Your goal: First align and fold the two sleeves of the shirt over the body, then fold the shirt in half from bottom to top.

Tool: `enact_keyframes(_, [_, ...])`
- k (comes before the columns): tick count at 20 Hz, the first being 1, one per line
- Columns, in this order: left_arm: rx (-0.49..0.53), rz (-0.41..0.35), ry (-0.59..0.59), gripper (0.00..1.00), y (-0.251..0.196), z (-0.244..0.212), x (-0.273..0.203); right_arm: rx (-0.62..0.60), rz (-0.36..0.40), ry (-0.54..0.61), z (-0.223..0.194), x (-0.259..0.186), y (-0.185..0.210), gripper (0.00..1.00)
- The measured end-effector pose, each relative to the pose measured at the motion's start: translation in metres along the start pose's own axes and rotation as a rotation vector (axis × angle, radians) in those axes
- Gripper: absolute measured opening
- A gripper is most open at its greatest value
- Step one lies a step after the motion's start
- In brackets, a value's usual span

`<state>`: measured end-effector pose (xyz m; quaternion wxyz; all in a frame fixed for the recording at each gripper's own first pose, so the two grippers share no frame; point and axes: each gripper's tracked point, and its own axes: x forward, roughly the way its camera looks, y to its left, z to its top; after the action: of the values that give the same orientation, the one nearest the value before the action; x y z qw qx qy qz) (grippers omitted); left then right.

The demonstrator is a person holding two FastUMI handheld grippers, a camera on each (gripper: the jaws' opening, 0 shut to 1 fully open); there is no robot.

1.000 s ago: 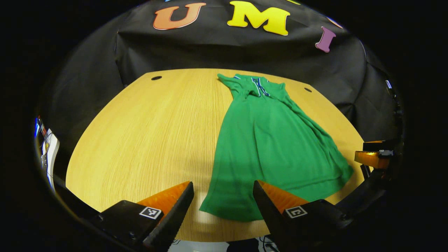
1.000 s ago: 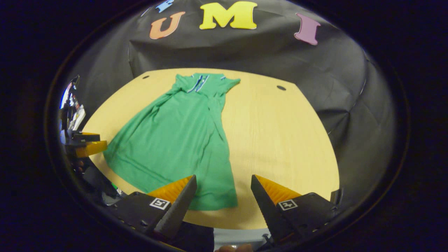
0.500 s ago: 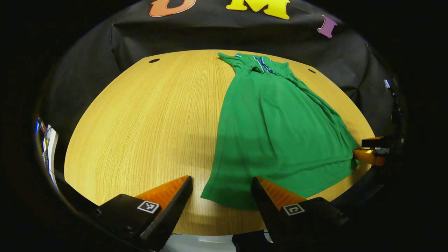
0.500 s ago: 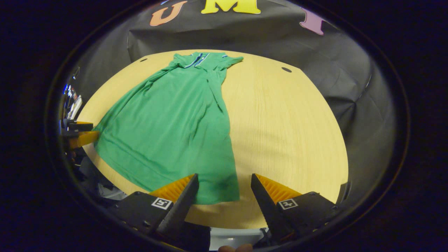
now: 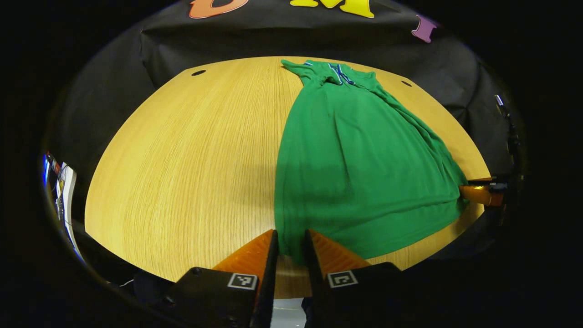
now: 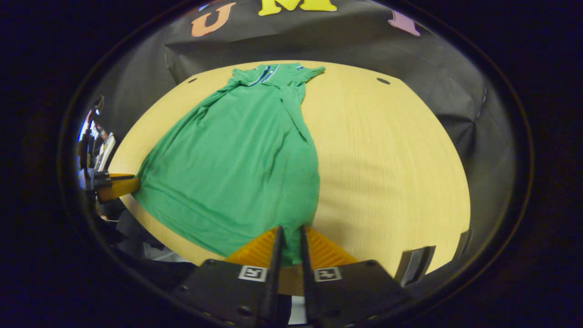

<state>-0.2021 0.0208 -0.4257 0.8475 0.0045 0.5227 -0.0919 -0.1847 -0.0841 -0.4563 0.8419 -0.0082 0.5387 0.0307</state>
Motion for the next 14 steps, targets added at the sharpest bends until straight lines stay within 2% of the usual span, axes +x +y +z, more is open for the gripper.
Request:
enact_keyframes(1, [-0.003,-0.014,0.002,0.27,-0.003,0.000,0.000,-0.017,-0.005,0.000,0.001,0.001,-0.001,0.10])
enact_keyframes(2, [0.001,-0.027,0.004,0.17,-0.006,0.001,0.001,-0.025,0.007,-0.004,0.001,-0.003,0.001,0.07])
enact_keyframes(3, [0.007,-0.041,0.008,0.12,-0.008,0.001,0.002,-0.029,0.008,0.003,0.000,0.000,0.002,0.04])
enact_keyframes(4, [0.011,-0.050,0.011,0.10,-0.009,0.000,0.002,-0.032,0.011,0.004,0.003,-0.001,0.003,0.00])
enact_keyframes(14, [-0.047,-0.128,0.014,0.07,-0.015,0.016,-0.006,-0.028,0.042,-0.031,0.021,-0.018,0.003,0.01])
